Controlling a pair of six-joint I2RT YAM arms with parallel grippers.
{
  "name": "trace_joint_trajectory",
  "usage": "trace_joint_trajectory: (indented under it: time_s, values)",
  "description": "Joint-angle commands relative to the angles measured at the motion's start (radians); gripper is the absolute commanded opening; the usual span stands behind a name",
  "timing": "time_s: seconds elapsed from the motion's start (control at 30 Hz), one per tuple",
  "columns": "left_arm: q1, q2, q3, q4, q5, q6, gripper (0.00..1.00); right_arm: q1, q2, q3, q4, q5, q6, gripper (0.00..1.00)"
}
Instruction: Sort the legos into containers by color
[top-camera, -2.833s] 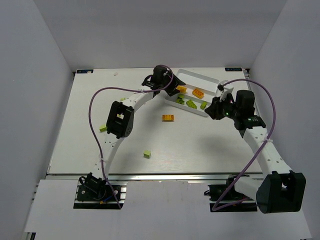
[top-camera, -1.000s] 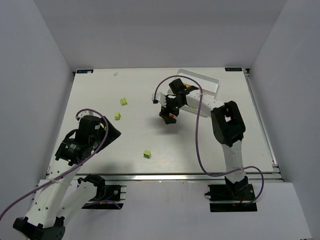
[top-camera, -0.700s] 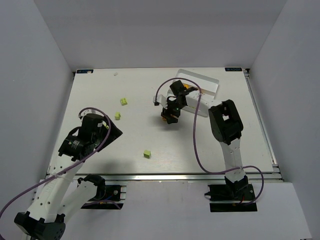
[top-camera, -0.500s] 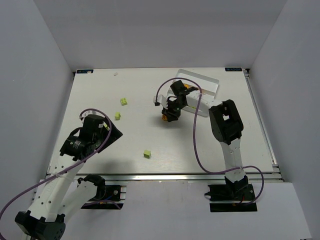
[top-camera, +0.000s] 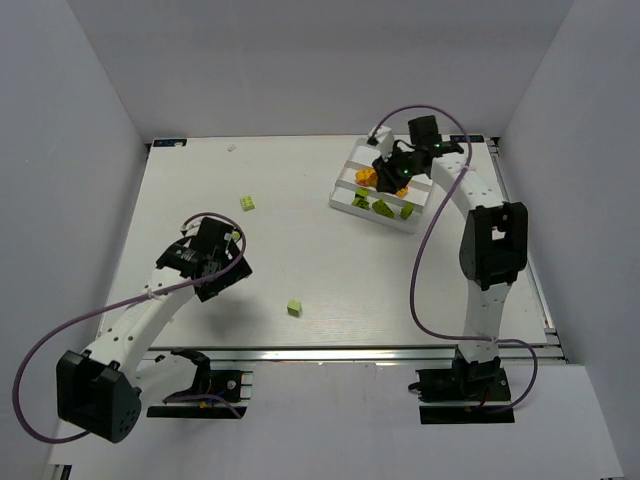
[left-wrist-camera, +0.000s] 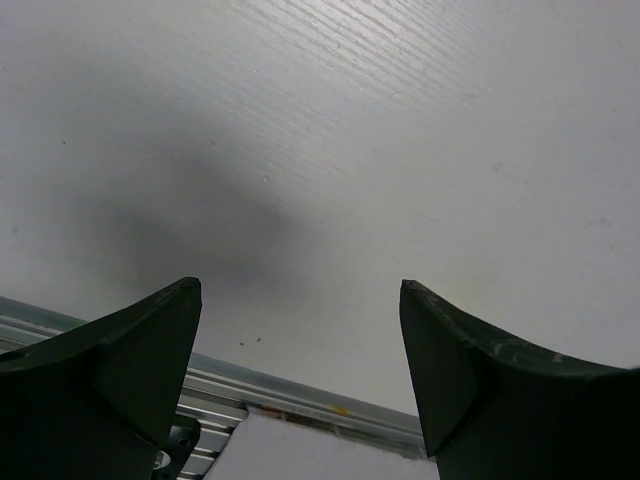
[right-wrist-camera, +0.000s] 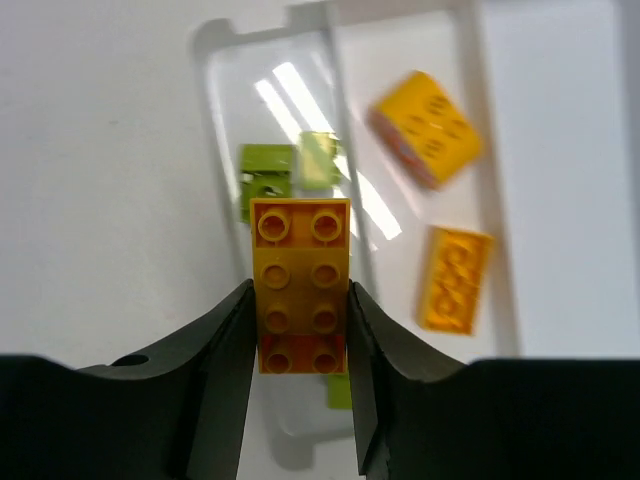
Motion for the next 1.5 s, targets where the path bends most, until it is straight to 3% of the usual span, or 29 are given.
trace_joint_trajectory:
  time_s: [0.0,0.23,0.33,0.57,0.77,0.83,0.93,0.97,1.0,1.03,1.1,1.17,1.2,1.23,1.27,1.3,1.33,1.37,1.47]
  values:
    - [-0.002,0.041,0.058,0.015,-0.076,0.069,0.90,-0.046,-0.030,0.031,0.061,0.077,0.061,0.04]
    - [-0.002,0.094,0.112,-0.019,-0.136,0.112,0.91,-0.102,0.102,0.125,0.112,0.128,0.056,0.10]
    - [-0.002,0.099,0.110,-0.020,-0.147,0.109,0.91,-0.105,0.142,0.156,0.115,0.134,0.042,0.20]
    - [-0.002,0.099,0.066,-0.001,-0.135,0.066,0.91,-0.107,0.183,0.182,0.121,0.125,0.044,0.55]
    - [-0.002,0.139,0.079,0.024,-0.150,0.080,0.92,-0.123,0.134,0.173,0.104,0.064,0.065,0.70]
    - [-0.002,0.159,0.090,0.033,-0.152,0.088,0.92,-0.125,0.084,0.162,0.100,0.039,0.064,0.72]
    - [-0.002,0.192,0.107,0.047,-0.146,0.098,0.90,-0.125,-0.023,0.092,0.031,-0.161,0.012,0.69]
    - [-0.002,0.200,0.107,0.050,-0.143,0.098,0.85,-0.117,-0.098,0.008,0.003,-0.327,-0.073,0.64]
    - [-0.002,0.202,0.107,0.052,-0.138,0.095,0.70,-0.113,-0.140,-0.045,-0.035,-0.414,-0.143,0.61]
    - [0.009,0.205,0.105,0.058,-0.120,0.095,0.63,-0.082,-0.175,-0.100,-0.138,-0.555,-0.315,0.55]
    - [0.009,0.208,0.101,0.061,-0.101,0.089,0.45,-0.047,-0.296,-0.276,-0.199,-0.611,-0.430,0.46]
    - [0.018,0.200,0.096,0.061,-0.072,0.077,0.36,0.068,-0.402,-0.394,-0.149,-0.590,-0.423,0.32]
    - [0.018,0.188,0.095,0.058,-0.064,0.069,0.35,0.125,-0.441,-0.516,-0.108,-0.581,-0.400,0.31]
    - [0.029,0.177,0.096,0.047,-0.058,0.063,0.37,0.155,-0.471,-0.580,-0.057,-0.559,-0.366,0.32]
    - [0.029,0.165,0.098,0.038,-0.052,0.050,0.43,0.186,-0.539,-0.635,0.106,-0.479,-0.311,0.38]
    - [0.029,0.151,0.101,0.030,-0.052,0.042,0.52,0.276,-0.563,-0.693,0.180,-0.438,-0.191,0.44]
    - [0.038,0.121,0.107,0.007,-0.057,0.034,0.69,0.300,-0.580,-0.770,0.234,-0.411,-0.153,0.49]
    - [0.038,0.108,0.113,-0.007,-0.061,0.025,0.74,0.320,-0.603,-0.797,0.285,-0.337,-0.101,0.61]
    - [0.047,0.050,0.132,-0.056,-0.080,0.019,0.82,0.432,-0.587,-0.826,0.397,-0.221,0.070,0.66]
